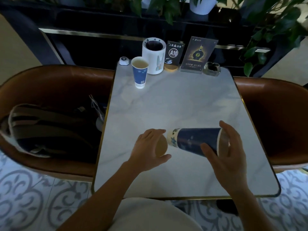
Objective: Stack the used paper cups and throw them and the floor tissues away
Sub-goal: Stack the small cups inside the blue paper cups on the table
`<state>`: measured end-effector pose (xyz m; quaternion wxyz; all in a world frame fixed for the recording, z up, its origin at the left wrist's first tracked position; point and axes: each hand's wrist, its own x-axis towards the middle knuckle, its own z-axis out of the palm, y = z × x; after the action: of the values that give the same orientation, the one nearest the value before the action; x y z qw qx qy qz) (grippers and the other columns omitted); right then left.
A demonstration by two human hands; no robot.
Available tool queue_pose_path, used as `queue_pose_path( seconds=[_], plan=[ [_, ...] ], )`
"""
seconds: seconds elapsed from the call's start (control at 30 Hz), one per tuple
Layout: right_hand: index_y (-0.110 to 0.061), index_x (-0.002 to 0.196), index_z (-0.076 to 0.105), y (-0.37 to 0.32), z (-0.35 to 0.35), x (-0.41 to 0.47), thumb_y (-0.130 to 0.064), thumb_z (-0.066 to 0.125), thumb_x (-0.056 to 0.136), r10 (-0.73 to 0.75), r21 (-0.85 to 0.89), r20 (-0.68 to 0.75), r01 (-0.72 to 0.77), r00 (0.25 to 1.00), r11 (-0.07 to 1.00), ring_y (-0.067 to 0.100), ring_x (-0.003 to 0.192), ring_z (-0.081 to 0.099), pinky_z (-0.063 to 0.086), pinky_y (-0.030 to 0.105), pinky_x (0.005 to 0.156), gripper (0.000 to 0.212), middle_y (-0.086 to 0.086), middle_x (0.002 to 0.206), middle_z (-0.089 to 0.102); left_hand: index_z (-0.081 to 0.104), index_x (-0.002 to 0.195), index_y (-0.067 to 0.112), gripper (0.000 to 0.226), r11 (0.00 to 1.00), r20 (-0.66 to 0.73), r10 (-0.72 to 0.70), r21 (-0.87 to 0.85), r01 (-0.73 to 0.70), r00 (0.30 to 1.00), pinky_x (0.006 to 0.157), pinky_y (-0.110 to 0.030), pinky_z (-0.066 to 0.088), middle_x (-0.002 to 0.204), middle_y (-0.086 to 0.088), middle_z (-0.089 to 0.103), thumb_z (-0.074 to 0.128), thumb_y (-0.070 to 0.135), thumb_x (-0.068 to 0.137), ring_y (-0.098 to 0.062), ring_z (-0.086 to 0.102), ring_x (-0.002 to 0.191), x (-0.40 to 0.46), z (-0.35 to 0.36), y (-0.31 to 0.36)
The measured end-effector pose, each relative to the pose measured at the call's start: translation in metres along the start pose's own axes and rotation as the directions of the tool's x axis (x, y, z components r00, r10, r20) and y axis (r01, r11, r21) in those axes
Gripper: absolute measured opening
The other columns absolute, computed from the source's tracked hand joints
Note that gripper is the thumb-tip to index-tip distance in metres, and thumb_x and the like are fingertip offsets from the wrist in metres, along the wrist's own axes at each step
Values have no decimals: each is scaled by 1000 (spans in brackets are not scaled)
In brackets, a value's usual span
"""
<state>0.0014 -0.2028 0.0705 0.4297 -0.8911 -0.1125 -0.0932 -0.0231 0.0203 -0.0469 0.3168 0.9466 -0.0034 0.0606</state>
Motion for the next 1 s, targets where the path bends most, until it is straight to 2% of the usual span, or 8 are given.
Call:
queue_pose_path(
  seconds=[0.1,0.27,0.4,0.5,0.57,0.67,0.73,1.0],
  plan=[
    [-21,138,37,-12,-2,2,-49,65,81,-40,34,18,40,999,999,14,119,49,53,40,87,69,2,137,47,42,132,33,83,994,-12,-22,-109,21,1000,91,-14,37,128,17,54,75,62,63,1,44,114,1,1,0],
    [-13,138,39,-26,6,7,-44,64,79,-124,4,87,124,989,992,2,119,46,41,8,89,72,5,136,48,38,130,45,85,937,26,-189,-294,188,982,76,6,36,120,28,47,84,54,59,15,49,101,-6,6,-5],
    [-7,137,41,-32,15,10,-47,65,76,-175,-44,165,184,971,982,-10,122,38,33,1,94,77,7,137,47,20,128,68,103,877,45,-244,-416,241,969,84,10,30,121,51,35,89,51,53,30,37,112,-11,8,-10],
    [-4,134,44,-34,22,12,-49,67,76,-198,-80,183,216,963,973,2,123,43,35,3,96,78,13,136,49,20,130,68,108,849,62,-275,-453,272,960,85,8,31,122,55,35,90,52,50,30,37,113,-12,8,-11],
    [-14,136,42,-35,25,13,-51,68,77,-229,-82,204,249,952,965,11,123,47,37,9,97,74,10,137,49,26,126,68,104,822,66,-308,-484,301,949,81,6,37,116,53,43,91,52,47,26,46,110,-15,11,-13],
    [-31,139,39,-39,29,13,-49,70,76,-213,-30,273,229,938,973,6,132,40,36,23,106,72,-8,144,43,35,115,66,91,801,57,-319,-517,302,946,75,1,44,113,42,54,92,51,46,13,57,103,-19,15,-18],
    [-32,140,39,-40,34,13,-50,70,76,-228,-39,317,253,921,967,5,134,36,36,30,108,73,-11,145,40,36,114,66,89,800,62,-304,-525,290,951,76,0,44,112,41,55,91,50,47,12,58,102,-18,16,-20],
    [-23,134,40,-40,75,19,-59,65,75,-371,-133,409,457,834,880,22,125,48,50,42,95,73,7,138,50,38,115,70,91,775,114,-288,-555,302,951,78,-3,47,103,33,62,88,41,44,14,59,98,-14,22,-33]
  ],
)
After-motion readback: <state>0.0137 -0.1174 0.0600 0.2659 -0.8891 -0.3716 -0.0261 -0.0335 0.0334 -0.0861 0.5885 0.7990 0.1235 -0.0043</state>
